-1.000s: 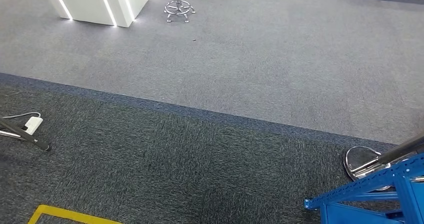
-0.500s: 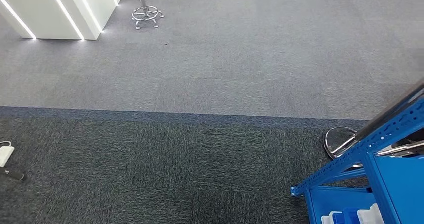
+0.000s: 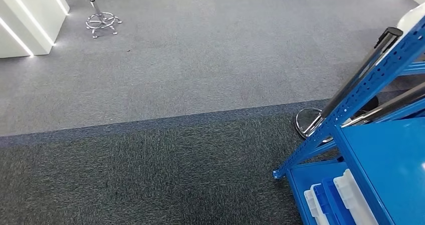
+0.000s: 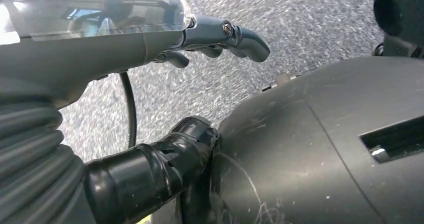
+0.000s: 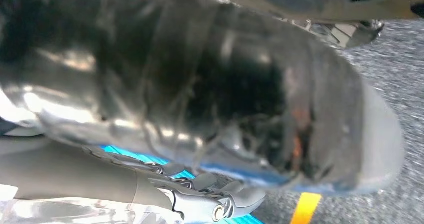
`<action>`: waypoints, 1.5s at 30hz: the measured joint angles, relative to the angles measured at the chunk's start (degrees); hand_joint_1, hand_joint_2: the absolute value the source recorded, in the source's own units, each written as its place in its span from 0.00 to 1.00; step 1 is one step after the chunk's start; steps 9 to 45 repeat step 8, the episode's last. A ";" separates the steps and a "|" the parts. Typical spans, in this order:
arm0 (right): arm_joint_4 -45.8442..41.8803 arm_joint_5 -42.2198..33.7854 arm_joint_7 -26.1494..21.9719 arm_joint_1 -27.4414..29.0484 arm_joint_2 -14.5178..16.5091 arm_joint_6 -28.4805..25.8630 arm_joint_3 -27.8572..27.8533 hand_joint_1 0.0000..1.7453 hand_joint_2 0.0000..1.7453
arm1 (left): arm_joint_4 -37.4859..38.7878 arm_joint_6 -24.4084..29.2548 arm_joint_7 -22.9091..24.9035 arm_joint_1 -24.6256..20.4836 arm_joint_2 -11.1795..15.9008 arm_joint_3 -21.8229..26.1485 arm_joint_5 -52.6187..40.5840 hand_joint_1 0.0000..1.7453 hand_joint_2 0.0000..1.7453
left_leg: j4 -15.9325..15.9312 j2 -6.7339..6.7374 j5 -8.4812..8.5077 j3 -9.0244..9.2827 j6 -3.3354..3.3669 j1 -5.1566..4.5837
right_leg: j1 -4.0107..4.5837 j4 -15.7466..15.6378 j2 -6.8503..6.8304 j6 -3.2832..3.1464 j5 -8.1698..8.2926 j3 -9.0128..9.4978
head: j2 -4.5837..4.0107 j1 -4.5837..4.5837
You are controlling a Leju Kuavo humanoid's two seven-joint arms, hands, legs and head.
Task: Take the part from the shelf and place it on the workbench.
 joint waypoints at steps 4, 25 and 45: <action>-0.01 1.05 0.08 -0.11 0.14 -0.26 0.89 0.00 0.00 | -0.05 -0.01 0.95 -0.18 -0.02 -0.77 -0.01 0.00 0.00 | 0.81 2.09 -1.08 0.18 -1.02 -0.21 | 0.13 -13.06 -4.07 -0.30 5.18 7.06 | 0.00 -0.02; -0.02 1.63 -0.28 -0.23 0.41 -0.34 1.57 0.00 0.00 | -0.11 -0.17 0.94 -0.30 -0.05 -1.06 0.00 0.00 0.00 | 0.78 3.57 -1.72 0.92 -2.15 -0.35 | 0.61 -14.20 -3.20 -1.59 5.02 7.61 | 0.00 -0.09; -0.02 1.63 -0.28 -0.23 0.41 -0.34 1.57 0.00 0.00 | -0.11 -0.17 0.94 -0.30 -0.05 -1.06 0.00 0.00 0.00 | 0.78 3.57 -1.72 0.92 -2.15 -0.35 | 0.61 -14.20 -3.20 -1.59 5.02 7.61 | 0.00 -0.09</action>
